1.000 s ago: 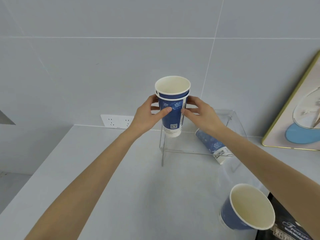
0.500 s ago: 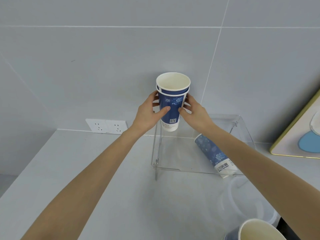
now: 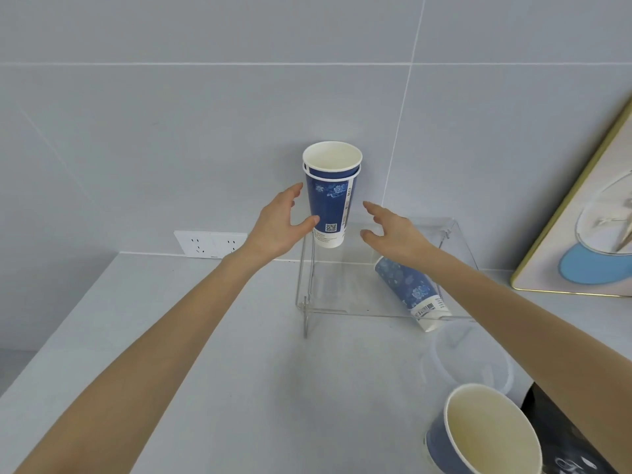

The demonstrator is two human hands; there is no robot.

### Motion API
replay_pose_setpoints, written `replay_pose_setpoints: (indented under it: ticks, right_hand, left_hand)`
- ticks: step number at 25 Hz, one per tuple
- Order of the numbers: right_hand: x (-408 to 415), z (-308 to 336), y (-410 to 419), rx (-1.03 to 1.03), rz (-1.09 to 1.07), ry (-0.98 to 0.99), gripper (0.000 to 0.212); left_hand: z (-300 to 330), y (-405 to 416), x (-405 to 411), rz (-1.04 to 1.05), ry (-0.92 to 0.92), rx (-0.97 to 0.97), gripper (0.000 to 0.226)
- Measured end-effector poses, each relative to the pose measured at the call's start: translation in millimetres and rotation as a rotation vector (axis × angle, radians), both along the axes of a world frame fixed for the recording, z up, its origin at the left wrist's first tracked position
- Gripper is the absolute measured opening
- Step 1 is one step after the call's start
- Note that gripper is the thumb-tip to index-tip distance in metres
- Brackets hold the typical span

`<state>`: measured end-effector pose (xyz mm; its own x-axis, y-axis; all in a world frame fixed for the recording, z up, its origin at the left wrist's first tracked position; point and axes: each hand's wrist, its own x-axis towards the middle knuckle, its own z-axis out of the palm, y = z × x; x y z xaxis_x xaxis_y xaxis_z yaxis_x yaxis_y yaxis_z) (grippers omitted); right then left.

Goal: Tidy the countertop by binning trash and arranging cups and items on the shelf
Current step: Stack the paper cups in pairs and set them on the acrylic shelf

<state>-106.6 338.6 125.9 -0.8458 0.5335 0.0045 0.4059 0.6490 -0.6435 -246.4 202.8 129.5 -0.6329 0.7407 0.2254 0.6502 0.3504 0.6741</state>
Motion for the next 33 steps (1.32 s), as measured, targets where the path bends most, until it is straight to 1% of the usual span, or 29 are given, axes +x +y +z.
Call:
replay_pose_setpoints:
  ticks: [6, 8, 13, 17, 21, 24, 27, 30, 33]
  right_hand:
    - [58.3, 17.2, -23.9, 0.17, 0.112, -0.098, 0.051]
    - [82.1, 19.8, -29.9, 0.199, 0.149, -0.144, 0.047]
    - [140.9, 5.2, -38.4, 0.23, 0.207, -0.348, 0.038]
    - [178.4, -14.2, -39.4, 0.171, 0.199, -0.408, 0.04]
    - [200.0, -30.6, -35.9, 0.123, 0.199, -0.46, 0.037]
    - [203.3, -41.5, -36.0, 0.178, 0.166, -0.442, 0.031]
    - [201.2, -48.1, -38.5, 0.24, 0.106, -0.376, 0.025]
    - [199.1, -48.4, -43.2, 0.241, 0.052, -0.32, 0.022]
    - [193.9, -45.3, -49.2, 0.284, 0.03, -0.248, 0.021]
  left_hand:
    - [23.0, -37.1, 56.2, -0.214, 0.213, -0.177, 0.061]
    - [25.9, -45.8, 79.5, -0.281, 0.247, -0.199, 0.061]
    - [10.2, -56.2, 140.1, -0.438, 0.231, -0.265, 0.067]
    - [-20.0, -56.5, 185.0, -0.532, 0.174, -0.344, 0.073]
    - [-45.6, -55.8, 217.8, -0.613, 0.099, -0.366, 0.071]
    - [-59.9, -54.5, 231.3, -0.619, 0.057, -0.383, 0.069]
    - [-70.4, -54.7, 235.0, -0.594, 0.076, -0.393, 0.063]
    - [-74.6, -58.5, 232.5, -0.547, 0.086, -0.325, 0.048]
    - [-71.3, -64.3, 224.2, -0.513, 0.058, -0.22, 0.036]
